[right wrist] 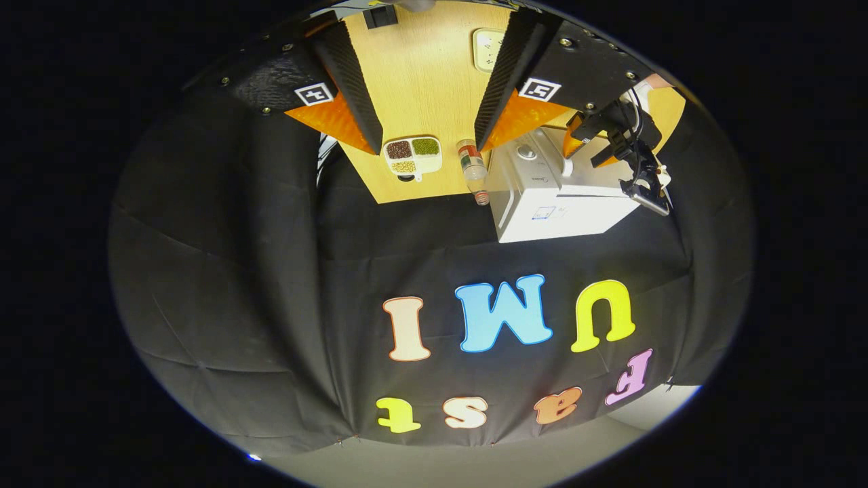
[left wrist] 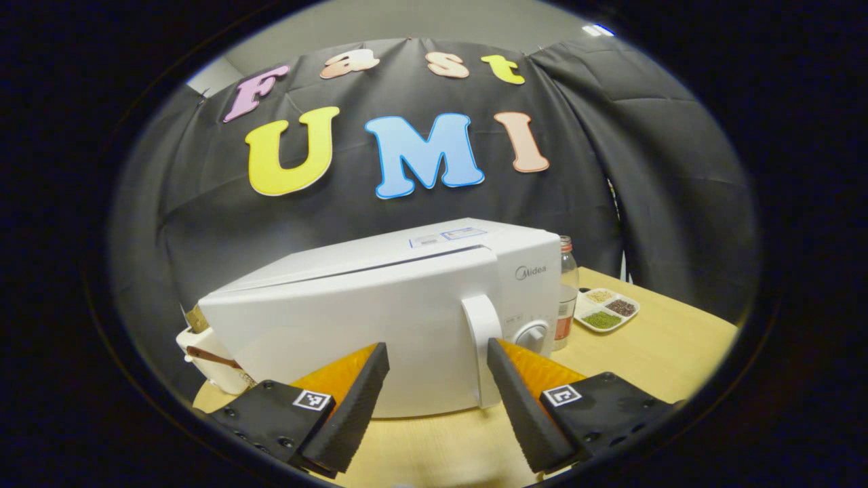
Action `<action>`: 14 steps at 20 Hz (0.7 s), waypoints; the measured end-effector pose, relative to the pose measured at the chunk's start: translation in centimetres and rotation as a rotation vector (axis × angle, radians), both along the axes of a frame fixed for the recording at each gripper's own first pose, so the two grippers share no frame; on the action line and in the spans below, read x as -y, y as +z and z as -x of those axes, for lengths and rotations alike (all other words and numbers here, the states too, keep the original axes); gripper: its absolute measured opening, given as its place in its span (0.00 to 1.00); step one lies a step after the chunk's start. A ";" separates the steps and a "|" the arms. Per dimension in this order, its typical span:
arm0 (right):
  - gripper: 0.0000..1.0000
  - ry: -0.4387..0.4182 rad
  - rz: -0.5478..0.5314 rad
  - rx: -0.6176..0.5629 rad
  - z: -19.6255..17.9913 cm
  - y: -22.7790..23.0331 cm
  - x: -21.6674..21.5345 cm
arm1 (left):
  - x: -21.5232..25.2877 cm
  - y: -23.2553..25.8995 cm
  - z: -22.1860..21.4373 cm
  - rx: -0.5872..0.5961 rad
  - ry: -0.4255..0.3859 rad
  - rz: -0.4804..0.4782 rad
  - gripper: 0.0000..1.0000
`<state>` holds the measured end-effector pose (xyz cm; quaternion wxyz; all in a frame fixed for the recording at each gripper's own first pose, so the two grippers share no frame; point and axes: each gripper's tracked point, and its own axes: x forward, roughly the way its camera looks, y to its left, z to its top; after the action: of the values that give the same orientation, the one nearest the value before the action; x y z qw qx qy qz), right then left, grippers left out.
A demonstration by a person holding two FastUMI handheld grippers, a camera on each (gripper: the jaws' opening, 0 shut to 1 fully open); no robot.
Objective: Open the microwave oven with the left hand, put the food in, and close the microwave oven.
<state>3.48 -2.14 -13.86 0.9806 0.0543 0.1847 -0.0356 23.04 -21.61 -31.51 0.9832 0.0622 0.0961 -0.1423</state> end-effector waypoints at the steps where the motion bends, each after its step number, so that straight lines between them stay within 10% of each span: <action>1: 0.84 0.007 0.000 0.003 -0.2 0.0 -0.2 | 0.1 0.6 -0.3 0.019 0.010 0.017 0.98; 14: 0.84 0.068 0.025 0.038 -0.1 1.2 -1.6 | 3.4 4.0 2.2 0.017 -0.028 0.017 0.98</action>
<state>3.60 -0.57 -12.65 0.9852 0.0366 0.1674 -0.0035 20.86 -25.06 -27.47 0.9823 0.0561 0.0857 -0.1565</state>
